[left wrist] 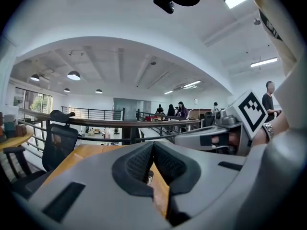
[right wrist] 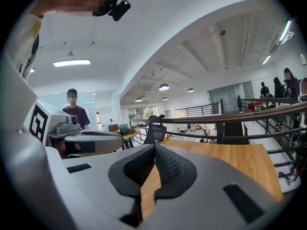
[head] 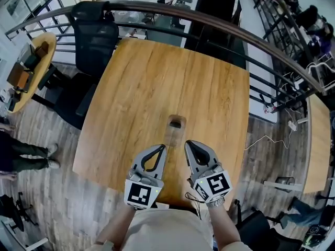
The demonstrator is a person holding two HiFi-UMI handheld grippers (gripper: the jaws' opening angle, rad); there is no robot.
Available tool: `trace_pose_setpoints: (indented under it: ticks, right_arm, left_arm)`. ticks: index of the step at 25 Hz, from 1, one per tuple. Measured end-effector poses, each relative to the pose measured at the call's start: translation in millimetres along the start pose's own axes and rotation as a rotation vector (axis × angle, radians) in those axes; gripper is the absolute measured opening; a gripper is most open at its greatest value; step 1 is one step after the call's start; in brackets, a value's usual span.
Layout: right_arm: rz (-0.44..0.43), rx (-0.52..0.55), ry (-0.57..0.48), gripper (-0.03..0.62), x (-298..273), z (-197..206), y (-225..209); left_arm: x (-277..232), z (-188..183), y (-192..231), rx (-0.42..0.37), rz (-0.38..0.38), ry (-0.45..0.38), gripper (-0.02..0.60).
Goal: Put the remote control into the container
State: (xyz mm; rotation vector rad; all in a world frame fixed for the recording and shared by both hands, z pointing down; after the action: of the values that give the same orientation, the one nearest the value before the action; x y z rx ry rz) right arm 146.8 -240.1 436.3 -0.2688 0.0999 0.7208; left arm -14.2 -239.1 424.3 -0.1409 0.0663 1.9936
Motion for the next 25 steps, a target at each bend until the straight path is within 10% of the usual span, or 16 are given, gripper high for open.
trace_pose_setpoints:
  ticks: [25]
  right_arm:
    - [0.154, 0.005, -0.040, 0.017, 22.2, 0.9, 110.1]
  left_arm:
    - [71.2, -15.8, 15.5, 0.011, 0.128, -0.046, 0.011]
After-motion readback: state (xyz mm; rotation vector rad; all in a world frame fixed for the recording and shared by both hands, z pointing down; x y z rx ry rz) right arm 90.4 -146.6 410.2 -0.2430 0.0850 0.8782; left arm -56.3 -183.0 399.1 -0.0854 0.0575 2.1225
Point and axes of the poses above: the fingertips, and each gripper's own axes: x backward along the fingers, y to its left, z out of its underside, the point moved 8 cm from there along x, backward along the fingers, and after that the axes turned 15 degrees about -z, right-handed, at the moved point
